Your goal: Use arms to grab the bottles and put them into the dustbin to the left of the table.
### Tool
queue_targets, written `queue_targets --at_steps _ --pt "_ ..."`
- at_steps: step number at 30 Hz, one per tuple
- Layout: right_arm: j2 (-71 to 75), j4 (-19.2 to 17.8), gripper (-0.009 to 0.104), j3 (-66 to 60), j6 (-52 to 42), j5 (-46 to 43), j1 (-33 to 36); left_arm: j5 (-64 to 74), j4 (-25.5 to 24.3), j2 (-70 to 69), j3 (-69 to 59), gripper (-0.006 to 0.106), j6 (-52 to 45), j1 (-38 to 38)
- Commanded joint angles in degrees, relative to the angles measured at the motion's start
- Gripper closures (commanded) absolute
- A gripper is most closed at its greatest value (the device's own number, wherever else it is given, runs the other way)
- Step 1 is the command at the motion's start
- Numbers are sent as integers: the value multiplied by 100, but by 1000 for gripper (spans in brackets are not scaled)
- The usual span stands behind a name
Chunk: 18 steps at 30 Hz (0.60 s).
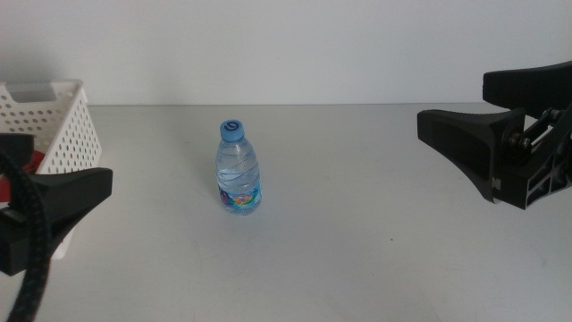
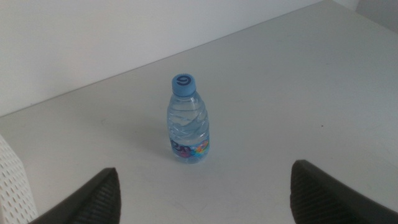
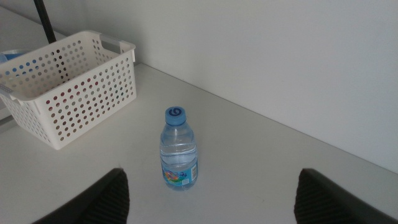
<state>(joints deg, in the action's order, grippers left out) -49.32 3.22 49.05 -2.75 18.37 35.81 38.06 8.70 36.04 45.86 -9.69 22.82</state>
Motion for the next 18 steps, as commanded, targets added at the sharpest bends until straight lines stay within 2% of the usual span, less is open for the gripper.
queue_targets --at_steps 1,3,6,9,14,18 --pt "54 -10 27 206 -65 -374 22 -535 -133 2 144 7 81 -18" --pt "54 -10 27 206 -65 -374 22 -629 -297 2 144 7 117 -18" --pt "54 -10 27 206 -65 -374 22 -906 -412 21 144 7 668 -18" --pt "54 -10 27 206 -65 -374 22 -1631 -677 237 92 7 969 -18" --pt "54 -10 27 206 -65 -374 22 -2627 -1111 948 23 7 969 -18" --pt "54 -10 27 206 -65 -374 22 -3393 -1114 1711 23 7 969 -18"
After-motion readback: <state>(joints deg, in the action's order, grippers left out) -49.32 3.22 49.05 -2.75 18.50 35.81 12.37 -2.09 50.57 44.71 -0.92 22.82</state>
